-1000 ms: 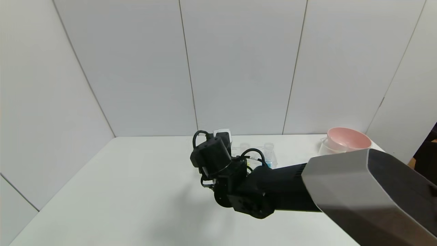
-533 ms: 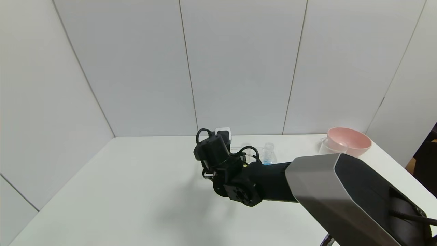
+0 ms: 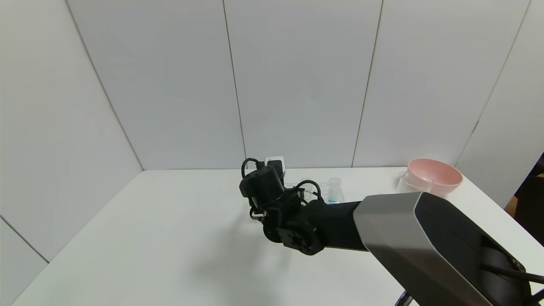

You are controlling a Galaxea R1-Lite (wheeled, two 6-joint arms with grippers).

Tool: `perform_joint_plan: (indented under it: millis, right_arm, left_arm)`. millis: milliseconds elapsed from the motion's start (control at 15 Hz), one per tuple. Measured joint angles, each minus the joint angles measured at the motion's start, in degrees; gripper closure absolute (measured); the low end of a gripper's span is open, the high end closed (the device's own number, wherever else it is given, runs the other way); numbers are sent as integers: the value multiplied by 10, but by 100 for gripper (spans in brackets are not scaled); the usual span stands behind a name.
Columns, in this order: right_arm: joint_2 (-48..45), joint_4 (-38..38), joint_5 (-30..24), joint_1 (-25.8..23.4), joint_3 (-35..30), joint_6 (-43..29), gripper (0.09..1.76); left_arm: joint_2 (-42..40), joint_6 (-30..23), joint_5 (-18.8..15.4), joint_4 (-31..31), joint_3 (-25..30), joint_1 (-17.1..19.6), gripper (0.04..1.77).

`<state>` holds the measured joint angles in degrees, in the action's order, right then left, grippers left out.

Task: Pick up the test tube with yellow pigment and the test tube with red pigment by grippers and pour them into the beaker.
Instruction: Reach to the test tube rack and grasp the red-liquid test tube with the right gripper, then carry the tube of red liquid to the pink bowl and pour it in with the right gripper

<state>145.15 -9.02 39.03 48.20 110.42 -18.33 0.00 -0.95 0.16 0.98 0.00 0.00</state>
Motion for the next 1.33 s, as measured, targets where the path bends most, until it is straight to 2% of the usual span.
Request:
perform_joint_plan:
  millis: [267, 533, 733, 800, 1333]
  right_arm:
    - [2, -1, 0, 0, 2, -1, 14]
    - [2, 0, 0, 0, -1, -1, 74]
    - [0, 1, 0, 0, -2, 0, 106]
    - [0, 2, 1, 0, -2, 0, 132]
    - [-5, 3, 0, 0, -1, 6, 135]
  left_arm:
    - [0, 0, 0, 0, 0, 0, 9]
    - [0, 0, 0, 0, 0, 0, 9]
    - [0, 0, 0, 0, 0, 0, 9]
    - [0, 0, 0, 0, 0, 0, 9]
    - [0, 0, 0, 0, 0, 0, 9]
